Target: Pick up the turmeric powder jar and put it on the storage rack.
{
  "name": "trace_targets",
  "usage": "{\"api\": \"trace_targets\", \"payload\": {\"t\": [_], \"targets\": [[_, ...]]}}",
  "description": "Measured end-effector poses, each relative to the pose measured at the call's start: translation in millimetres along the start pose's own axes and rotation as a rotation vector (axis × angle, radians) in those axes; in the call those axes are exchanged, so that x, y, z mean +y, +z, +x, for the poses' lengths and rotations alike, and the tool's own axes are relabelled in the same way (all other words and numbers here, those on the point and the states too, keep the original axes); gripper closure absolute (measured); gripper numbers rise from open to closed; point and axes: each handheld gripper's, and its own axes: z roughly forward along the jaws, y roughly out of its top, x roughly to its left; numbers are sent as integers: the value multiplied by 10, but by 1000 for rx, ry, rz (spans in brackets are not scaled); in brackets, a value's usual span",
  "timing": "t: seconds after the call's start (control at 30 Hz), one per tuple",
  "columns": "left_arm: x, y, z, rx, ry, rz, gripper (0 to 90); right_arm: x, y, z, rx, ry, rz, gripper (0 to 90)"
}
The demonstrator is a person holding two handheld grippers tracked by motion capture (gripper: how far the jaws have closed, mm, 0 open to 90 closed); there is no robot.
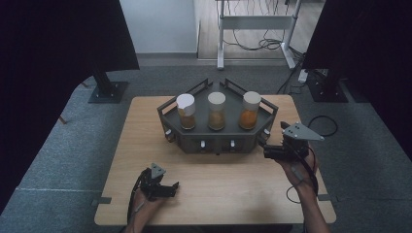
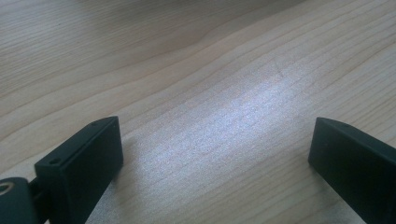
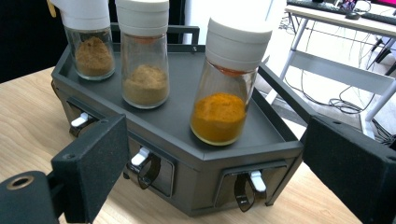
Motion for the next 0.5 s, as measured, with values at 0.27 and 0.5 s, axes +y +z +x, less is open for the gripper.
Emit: {"api": "trace_targets", "payload": {"t": [0.27, 0.5], "targets": [[-2, 1, -3, 1, -1, -1, 25, -96, -120, 20, -4, -3, -5, 71], [-1, 0, -3, 1, 0, 0, 25, -154, -191, 46, -12, -8, -7, 71]]}}
